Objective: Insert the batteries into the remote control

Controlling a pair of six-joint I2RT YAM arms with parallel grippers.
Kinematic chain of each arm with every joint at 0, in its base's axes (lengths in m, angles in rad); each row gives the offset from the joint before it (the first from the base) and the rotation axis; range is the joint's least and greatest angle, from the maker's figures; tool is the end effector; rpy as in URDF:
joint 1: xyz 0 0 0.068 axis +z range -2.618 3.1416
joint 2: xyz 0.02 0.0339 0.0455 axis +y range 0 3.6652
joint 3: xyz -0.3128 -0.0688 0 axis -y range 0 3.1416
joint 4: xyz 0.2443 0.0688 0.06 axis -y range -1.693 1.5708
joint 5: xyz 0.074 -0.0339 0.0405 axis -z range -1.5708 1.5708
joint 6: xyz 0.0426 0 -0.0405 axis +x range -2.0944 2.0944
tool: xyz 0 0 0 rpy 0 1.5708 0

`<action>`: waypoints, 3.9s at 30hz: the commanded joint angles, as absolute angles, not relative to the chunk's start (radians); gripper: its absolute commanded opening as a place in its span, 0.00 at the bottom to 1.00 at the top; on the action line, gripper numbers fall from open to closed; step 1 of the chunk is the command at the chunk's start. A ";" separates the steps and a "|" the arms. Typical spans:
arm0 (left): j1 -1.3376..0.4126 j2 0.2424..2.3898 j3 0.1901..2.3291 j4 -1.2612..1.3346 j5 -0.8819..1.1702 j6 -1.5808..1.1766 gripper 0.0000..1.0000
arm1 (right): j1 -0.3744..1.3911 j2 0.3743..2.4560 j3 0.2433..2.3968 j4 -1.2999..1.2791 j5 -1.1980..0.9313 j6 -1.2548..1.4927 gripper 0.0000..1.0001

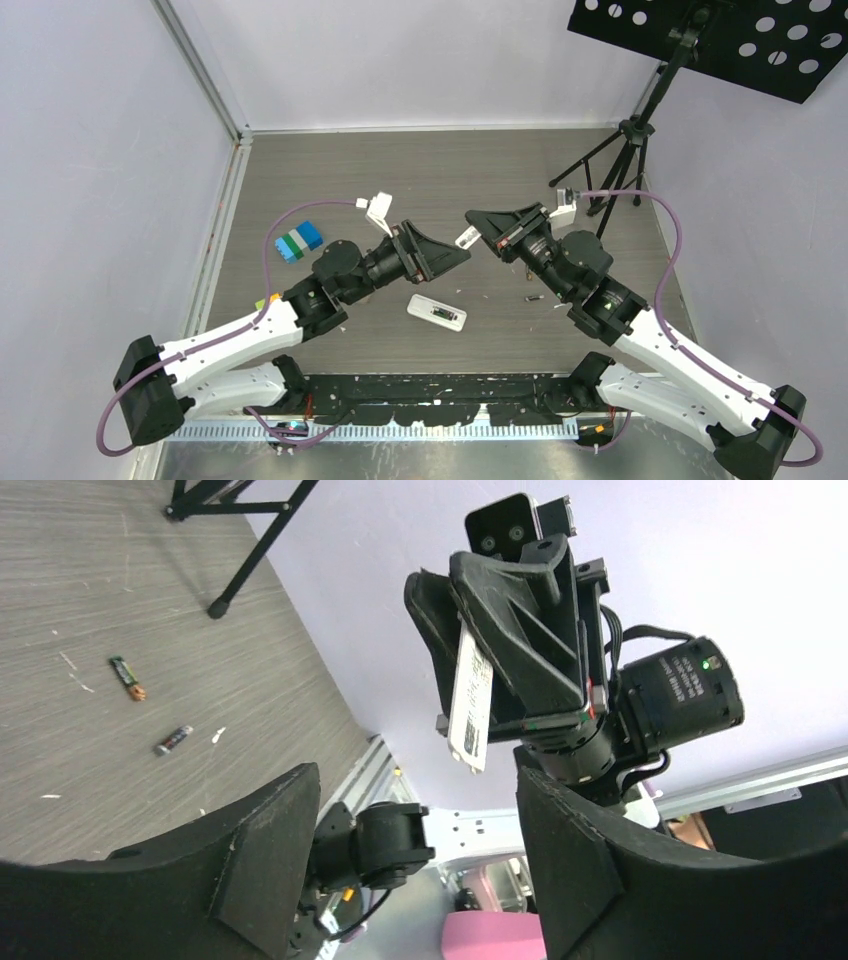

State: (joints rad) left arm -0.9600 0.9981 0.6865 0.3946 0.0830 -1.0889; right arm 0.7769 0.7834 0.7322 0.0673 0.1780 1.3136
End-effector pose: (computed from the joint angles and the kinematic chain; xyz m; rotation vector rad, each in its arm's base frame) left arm 0.1218 -0.1802 0.3683 -0.0338 1.7473 -1.6586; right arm 0.1203 0.1077 0.3835 0.6202 1.6538 1.4676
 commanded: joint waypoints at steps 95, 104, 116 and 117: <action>-0.587 1.247 0.471 0.069 0.201 -0.740 0.85 | 0.785 1.263 0.599 -0.207 -0.294 0.857 0.00; -0.587 1.318 0.458 0.147 0.258 -0.753 0.71 | 0.784 1.243 0.621 -0.277 -0.173 0.867 0.00; -0.587 1.244 0.414 0.078 0.210 -0.793 0.73 | 0.754 1.187 0.597 -0.087 -0.340 0.926 0.00; -0.587 1.242 0.410 0.074 0.212 -0.798 0.73 | 0.742 1.199 0.603 -0.087 -0.336 0.926 0.00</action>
State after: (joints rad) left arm -0.5869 1.2728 0.4294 0.1135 0.2375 -0.7830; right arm 0.7708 1.1950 0.5831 -0.1638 -0.3111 0.9016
